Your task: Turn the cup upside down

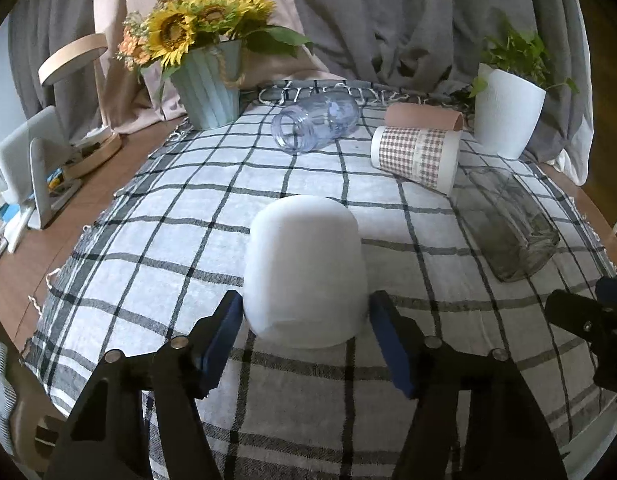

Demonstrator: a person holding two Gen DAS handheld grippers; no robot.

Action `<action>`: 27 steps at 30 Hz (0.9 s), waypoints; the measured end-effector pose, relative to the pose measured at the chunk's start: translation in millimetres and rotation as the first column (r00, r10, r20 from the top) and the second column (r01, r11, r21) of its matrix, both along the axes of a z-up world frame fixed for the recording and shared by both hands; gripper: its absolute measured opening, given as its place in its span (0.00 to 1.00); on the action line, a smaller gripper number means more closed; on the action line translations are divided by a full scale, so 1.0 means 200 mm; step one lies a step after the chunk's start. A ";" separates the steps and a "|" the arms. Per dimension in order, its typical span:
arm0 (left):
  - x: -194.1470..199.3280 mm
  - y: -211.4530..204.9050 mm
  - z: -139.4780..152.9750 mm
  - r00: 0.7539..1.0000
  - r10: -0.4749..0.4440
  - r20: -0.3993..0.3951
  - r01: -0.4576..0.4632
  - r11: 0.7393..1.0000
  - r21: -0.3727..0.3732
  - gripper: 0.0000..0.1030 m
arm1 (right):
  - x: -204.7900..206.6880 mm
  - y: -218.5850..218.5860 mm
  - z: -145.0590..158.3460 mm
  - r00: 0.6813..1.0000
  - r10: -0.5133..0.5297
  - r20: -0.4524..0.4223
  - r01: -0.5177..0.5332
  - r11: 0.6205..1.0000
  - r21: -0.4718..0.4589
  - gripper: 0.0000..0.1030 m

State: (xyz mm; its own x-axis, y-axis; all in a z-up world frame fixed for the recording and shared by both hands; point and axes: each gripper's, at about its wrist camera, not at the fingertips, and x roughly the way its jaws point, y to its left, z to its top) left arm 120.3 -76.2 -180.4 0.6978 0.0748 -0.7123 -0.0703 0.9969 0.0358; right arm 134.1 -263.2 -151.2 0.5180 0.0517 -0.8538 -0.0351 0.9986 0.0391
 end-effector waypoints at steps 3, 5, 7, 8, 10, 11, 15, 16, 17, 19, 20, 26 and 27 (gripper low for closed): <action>0.01 0.00 0.01 1.000 -0.005 -0.005 0.005 1.000 -0.005 0.63 | 0.00 0.00 0.01 1.000 -0.002 0.007 0.002 1.000 0.000 0.80; 0.01 0.01 0.02 1.000 -0.010 -0.007 0.010 1.000 -0.018 0.63 | 0.00 -0.01 0.02 1.000 -0.008 0.010 0.008 1.000 0.006 0.80; 0.01 0.02 0.05 1.000 -0.014 -0.003 0.014 1.000 -0.017 0.63 | 0.00 -0.01 0.03 1.000 -0.015 0.012 0.014 1.000 0.017 0.80; 0.01 0.02 0.06 1.000 -0.016 0.000 0.016 1.000 -0.014 0.63 | 0.01 -0.01 0.04 1.000 -0.016 0.015 0.016 1.000 0.021 0.80; 0.02 0.02 0.09 1.000 -0.021 0.001 0.021 1.000 -0.015 0.63 | 0.01 -0.01 0.05 0.999 -0.021 0.024 0.020 0.999 0.032 0.80; 0.02 0.03 0.11 1.000 -0.027 0.006 0.027 0.999 -0.020 0.63 | 0.02 -0.01 0.06 0.999 -0.022 0.028 0.021 0.999 0.036 0.80; 0.07 0.04 0.15 0.999 -0.040 0.009 0.040 0.999 -0.037 0.62 | 0.04 0.00 0.09 0.999 -0.028 0.043 0.025 0.998 0.063 0.80; 0.08 0.05 0.16 0.999 -0.041 0.007 0.041 0.998 -0.047 0.62 | 0.04 0.00 0.10 0.998 -0.029 0.047 0.026 0.997 0.071 0.80; 0.10 0.05 0.16 0.999 -0.043 0.003 0.043 0.998 -0.054 0.62 | 0.05 0.00 0.10 0.998 -0.030 0.050 0.026 0.997 0.076 0.80; 0.12 0.06 0.16 0.999 -0.047 -0.003 0.047 0.997 -0.063 0.61 | 0.07 0.01 0.12 0.998 -0.034 0.060 0.028 0.996 0.086 0.80; 0.13 0.06 0.16 0.999 -0.048 -0.006 0.047 0.997 -0.066 0.61 | 0.08 0.01 0.12 0.997 -0.036 0.064 0.030 0.996 0.089 0.80; 0.12 0.07 0.15 0.999 -0.046 -0.011 0.045 0.996 -0.076 0.61 | 0.11 0.02 0.14 0.996 -0.036 0.084 0.028 0.995 0.100 0.80; 0.12 0.06 0.15 0.999 -0.046 -0.011 0.045 0.996 -0.074 0.61 | 0.12 0.02 0.14 0.996 -0.037 0.083 0.028 0.995 0.101 0.80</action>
